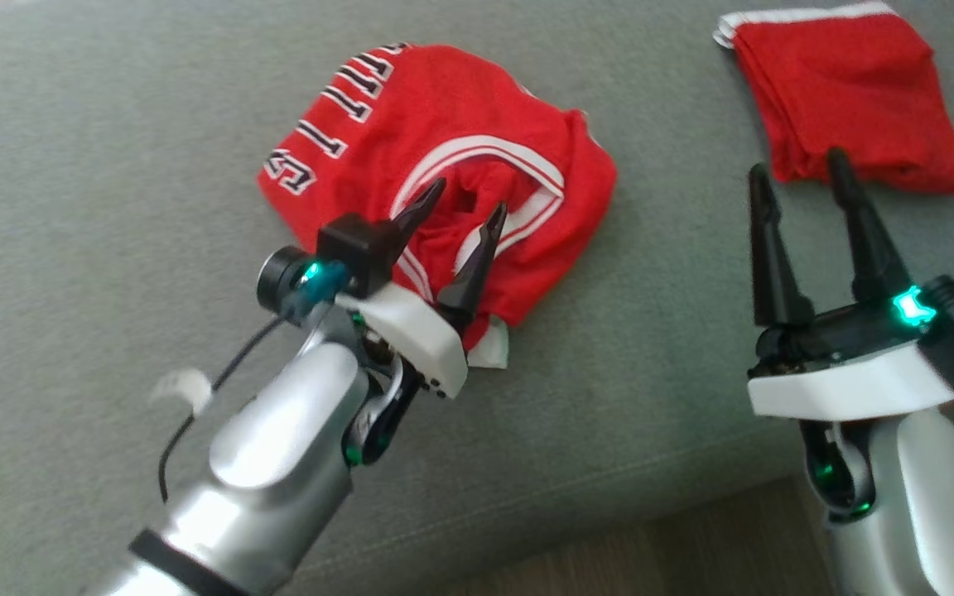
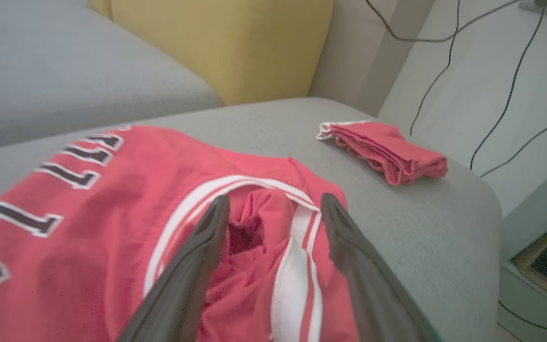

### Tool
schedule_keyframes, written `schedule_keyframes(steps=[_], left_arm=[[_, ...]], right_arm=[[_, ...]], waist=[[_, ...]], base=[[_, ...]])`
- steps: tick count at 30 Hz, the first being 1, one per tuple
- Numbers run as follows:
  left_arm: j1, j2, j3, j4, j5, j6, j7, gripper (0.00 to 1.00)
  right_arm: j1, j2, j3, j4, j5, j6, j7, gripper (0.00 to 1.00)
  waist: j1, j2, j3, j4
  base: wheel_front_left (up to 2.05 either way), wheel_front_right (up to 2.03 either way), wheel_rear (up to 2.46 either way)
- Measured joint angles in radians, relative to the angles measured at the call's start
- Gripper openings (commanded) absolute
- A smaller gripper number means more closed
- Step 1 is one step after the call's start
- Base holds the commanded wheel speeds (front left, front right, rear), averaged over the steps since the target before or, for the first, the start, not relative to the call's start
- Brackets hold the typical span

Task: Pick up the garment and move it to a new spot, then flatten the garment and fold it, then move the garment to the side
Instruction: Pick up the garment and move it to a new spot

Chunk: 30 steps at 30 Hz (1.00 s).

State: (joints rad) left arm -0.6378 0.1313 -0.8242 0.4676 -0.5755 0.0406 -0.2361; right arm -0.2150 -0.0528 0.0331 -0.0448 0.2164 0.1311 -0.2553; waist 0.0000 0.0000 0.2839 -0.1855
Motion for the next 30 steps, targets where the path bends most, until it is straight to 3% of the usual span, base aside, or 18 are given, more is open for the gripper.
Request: schedule_keyframes(steps=[5,12,24,30], left_arm=[[0.086,0.026,0.043,-0.125,0.043,0.066,-0.013,1.0],[0.331,0.053,0.215,-0.402,0.169,0.161,-0.014,1.0],[0.62,0.001,0.418,-0.557,0.43,0.228,-0.02,1.0],[0.737,-0.035,0.536,-0.57,0.471,0.249,-0.02,1.0]], right_arm=[[0.012,0.0,0.013,0.004,-0.008,0.0,0.0,1.0],[0.059,0.0,0.007,0.015,-0.036,0.0,0.0,1.0],[0.158,0.0,-0.007,0.039,-0.075,0.0,0.0,1.0],[0.246,0.001,-0.023,0.067,-0.052,0.0,0.0,1.0]], waist=[[0.0,0.0,-0.027,0.04],[0.0,0.0,-0.071,0.118],[0.0,0.0,-0.148,0.197],[0.0,0.0,-0.21,0.223]], base=[[0.0,0.0,0.0],[0.0,0.0,0.0],[0.0,0.0,0.0],[0.0,0.0,0.0]])
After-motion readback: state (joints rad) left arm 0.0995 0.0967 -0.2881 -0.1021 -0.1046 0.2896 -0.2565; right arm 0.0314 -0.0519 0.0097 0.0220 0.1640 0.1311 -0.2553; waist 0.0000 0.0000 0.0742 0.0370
